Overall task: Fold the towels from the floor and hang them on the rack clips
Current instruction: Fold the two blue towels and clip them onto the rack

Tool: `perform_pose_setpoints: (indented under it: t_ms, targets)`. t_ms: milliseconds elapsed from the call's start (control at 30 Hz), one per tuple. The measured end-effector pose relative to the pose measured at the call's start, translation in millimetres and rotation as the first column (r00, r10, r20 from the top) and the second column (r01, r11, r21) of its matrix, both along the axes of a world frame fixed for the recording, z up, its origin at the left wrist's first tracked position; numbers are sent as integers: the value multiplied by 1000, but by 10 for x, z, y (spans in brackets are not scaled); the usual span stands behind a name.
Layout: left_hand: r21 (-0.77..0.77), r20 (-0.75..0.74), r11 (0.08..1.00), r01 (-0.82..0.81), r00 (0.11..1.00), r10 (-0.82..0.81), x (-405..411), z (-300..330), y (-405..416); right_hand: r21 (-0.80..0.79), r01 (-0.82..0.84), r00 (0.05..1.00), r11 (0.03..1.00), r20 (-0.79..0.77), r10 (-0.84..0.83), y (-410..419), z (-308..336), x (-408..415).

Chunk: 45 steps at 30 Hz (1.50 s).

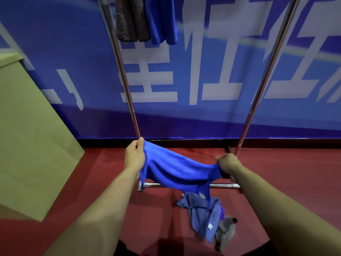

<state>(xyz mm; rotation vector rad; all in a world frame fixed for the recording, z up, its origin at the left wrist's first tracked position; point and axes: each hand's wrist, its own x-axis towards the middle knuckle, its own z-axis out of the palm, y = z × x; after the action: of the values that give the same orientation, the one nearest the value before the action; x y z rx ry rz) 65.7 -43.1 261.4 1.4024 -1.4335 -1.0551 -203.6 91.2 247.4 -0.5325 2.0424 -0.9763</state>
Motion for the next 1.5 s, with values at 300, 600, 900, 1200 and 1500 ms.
perform_pose_setpoints:
  t_ms: [300, 600, 900, 1200, 1500]
  targets:
    - [227, -423, 974, -11, 899, 109, -103, 134, 5, -431, 263, 916, 863, 392, -83, -27, 95, -49]
    - [274, -478, 961, -34, 862, 167, -242, 187, 106, -531, 324, 941, 783, 93, -327, -33, -8, -120]
    - [308, -408, 946, -103, 884, 229, -168, 30, 15, -334, 264, 941, 905, -115, -317, -8, -116, -173]
    - [243, -450, 968, -57, 878, 164, -64, -11, -42, -334, 367, 917, 868, 287, -276, 28, 19, -270]
    - [-24, -218, 997, -69, 974, 62, -86, 29, -16, -373, 555, 801, 743, 481, -357, 115, 167, -325]
